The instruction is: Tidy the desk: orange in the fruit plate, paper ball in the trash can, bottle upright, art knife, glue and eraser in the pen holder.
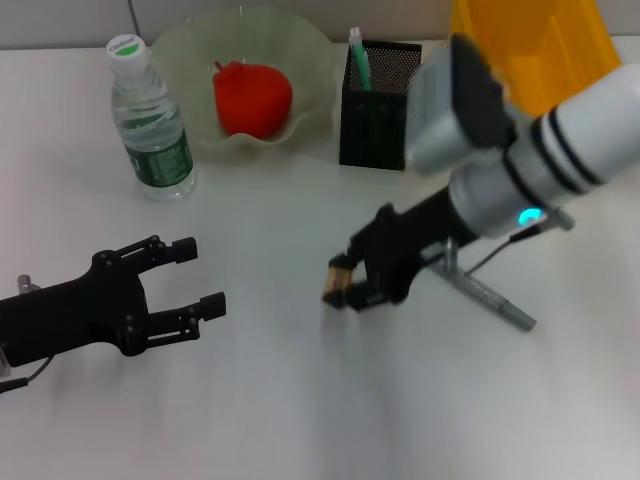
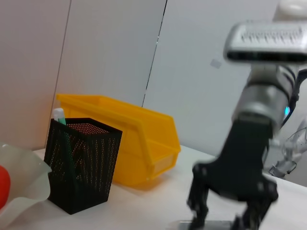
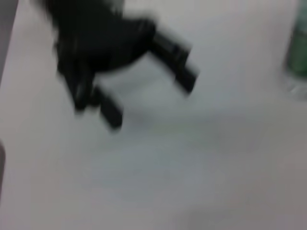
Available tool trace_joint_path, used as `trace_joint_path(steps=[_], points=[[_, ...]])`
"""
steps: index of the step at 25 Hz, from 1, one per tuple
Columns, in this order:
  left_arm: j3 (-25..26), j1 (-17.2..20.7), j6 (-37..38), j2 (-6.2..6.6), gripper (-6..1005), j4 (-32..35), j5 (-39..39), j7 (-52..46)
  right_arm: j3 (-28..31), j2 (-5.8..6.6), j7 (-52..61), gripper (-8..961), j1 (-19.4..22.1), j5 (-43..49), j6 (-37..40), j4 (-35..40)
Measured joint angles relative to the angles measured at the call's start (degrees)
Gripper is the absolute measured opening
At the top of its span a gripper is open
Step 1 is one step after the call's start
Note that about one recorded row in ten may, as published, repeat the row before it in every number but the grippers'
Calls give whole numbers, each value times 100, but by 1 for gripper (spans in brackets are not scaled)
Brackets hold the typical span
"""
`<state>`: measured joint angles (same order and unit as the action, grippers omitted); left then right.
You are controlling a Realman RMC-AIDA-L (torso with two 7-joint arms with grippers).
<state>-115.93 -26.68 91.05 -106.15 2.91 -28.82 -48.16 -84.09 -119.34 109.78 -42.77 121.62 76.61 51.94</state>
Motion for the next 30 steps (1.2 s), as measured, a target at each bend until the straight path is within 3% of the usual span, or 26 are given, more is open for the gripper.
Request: trace_joint_path(steps=[3,4,9,16,23,30], points=[[1,-9,0,-1,850,17,-21,10,806,19,551,419,-63,93,315,470],[1,-9,0,-1,850,17,-21,10,806,19,551,423,-63,93,315,470],[1,-9,12,-2,850,48,-44,56,1908,81,1521,445,-293,405,93,945],[-5,-17,44,-2,850,61,-54,38,2132,151,2176,476,-533,1041,-688,765],[-9,-37,113,-2,850,56,-54,-10,2044,44,2259,507,-796,1525,-1246,222],[-5,-35,135,-2,850,53,-54,-69,1851,42,2246,538,-791,1539,-1588,86]])
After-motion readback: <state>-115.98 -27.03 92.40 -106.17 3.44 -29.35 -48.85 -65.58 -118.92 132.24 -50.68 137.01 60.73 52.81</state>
